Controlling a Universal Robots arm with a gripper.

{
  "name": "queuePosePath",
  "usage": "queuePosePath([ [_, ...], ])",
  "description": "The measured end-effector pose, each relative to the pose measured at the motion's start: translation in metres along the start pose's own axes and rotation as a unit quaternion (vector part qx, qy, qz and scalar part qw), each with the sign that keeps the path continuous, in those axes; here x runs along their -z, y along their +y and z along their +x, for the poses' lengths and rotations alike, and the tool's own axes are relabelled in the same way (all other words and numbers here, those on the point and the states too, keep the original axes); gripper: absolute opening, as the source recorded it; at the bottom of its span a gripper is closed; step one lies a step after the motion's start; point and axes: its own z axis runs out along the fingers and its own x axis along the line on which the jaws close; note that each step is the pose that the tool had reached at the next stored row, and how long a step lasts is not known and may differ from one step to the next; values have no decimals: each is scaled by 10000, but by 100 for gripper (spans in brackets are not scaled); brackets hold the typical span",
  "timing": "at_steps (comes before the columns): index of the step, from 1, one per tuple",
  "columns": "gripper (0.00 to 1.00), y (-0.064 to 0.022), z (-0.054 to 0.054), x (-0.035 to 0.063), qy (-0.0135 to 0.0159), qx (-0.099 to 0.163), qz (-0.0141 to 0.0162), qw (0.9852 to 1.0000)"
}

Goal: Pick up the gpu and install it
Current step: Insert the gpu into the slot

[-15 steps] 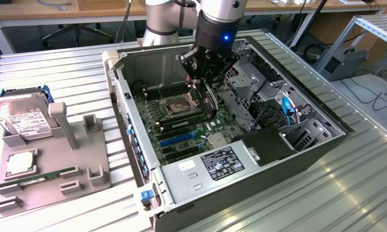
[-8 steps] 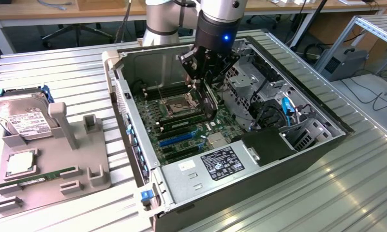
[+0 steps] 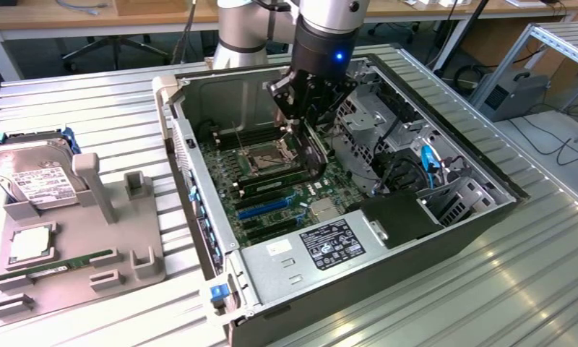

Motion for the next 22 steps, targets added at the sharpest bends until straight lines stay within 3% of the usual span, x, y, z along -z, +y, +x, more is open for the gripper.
queuePosePath([
  [11, 27, 0, 0, 0, 9, 507, -14, 9987],
  [22, 27, 0, 0, 0, 13, 779, -21, 9970],
])
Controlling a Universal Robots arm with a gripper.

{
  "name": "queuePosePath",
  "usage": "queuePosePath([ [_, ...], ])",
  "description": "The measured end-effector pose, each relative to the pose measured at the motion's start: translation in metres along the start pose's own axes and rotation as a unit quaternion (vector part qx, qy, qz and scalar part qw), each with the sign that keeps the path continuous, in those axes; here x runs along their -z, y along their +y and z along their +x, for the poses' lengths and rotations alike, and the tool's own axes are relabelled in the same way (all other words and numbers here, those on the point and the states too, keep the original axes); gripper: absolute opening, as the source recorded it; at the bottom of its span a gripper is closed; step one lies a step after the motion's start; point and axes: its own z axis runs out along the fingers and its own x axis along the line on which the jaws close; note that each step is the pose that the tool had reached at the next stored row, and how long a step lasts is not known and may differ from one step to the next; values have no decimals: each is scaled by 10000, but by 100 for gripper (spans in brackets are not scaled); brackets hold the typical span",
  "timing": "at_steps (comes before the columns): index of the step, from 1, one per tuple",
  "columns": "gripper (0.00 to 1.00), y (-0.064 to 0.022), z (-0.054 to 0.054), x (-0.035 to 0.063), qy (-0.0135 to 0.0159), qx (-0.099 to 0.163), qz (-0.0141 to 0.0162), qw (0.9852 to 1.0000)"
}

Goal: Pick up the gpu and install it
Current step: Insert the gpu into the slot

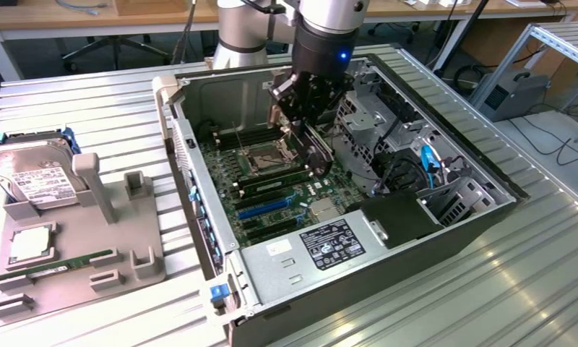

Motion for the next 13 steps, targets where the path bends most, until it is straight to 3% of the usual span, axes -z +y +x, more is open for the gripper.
queuePosePath([
  [13, 27, 0, 0, 0, 6, 358, -9, 9994],
])
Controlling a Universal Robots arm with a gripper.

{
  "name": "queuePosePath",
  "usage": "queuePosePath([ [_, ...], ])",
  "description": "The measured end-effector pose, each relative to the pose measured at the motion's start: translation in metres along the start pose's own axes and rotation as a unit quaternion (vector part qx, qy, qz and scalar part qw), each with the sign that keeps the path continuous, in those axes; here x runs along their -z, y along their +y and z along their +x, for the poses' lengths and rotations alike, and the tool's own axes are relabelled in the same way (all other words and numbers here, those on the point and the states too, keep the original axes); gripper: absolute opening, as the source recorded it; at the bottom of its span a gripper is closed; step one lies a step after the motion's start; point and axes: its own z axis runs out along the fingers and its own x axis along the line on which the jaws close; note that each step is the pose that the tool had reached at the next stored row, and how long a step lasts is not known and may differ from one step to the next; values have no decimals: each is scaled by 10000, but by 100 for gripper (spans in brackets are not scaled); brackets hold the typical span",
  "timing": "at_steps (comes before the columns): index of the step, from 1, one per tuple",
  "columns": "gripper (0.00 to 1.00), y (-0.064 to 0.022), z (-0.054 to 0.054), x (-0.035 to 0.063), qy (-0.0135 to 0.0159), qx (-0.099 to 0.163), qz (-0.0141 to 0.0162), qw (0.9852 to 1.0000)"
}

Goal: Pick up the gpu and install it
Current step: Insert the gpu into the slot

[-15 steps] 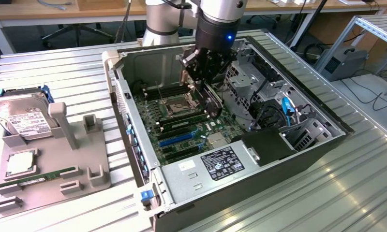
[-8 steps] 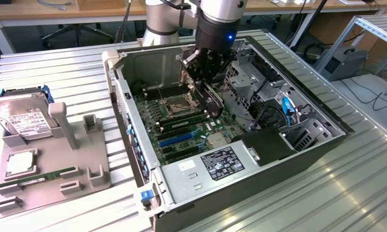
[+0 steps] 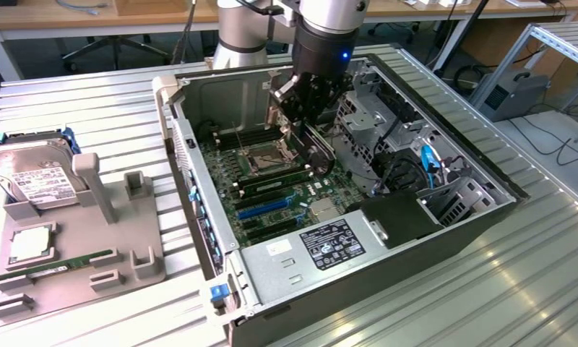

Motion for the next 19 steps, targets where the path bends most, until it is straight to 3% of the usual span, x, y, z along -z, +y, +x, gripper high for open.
queuePosePath([
  [19, 27, 0, 0, 0, 8, 476, -12, 9989],
])
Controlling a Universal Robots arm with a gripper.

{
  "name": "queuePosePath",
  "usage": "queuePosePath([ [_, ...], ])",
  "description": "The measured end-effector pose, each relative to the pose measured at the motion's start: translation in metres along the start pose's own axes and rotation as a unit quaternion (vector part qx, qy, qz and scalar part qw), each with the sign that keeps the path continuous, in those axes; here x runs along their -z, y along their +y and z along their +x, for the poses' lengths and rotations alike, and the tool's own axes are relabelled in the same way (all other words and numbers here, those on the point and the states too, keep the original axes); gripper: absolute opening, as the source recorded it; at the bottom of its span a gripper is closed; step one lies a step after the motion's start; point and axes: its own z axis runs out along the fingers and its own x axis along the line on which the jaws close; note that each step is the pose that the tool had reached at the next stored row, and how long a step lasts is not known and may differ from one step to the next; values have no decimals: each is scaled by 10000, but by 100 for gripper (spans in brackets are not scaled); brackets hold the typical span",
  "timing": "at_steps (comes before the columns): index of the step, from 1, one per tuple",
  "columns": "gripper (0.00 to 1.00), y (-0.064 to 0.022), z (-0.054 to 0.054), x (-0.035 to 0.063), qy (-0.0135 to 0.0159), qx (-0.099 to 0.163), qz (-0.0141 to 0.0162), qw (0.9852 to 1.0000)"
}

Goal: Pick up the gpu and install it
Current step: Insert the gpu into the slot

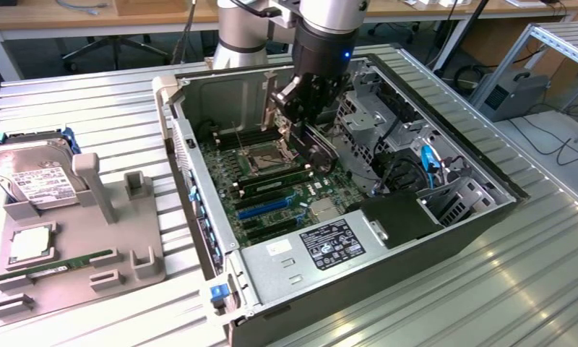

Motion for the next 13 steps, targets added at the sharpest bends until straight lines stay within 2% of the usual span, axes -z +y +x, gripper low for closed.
queuePosePath([
  [13, 27, 0, 0, 0, 6, 315, -8, 9995],
])
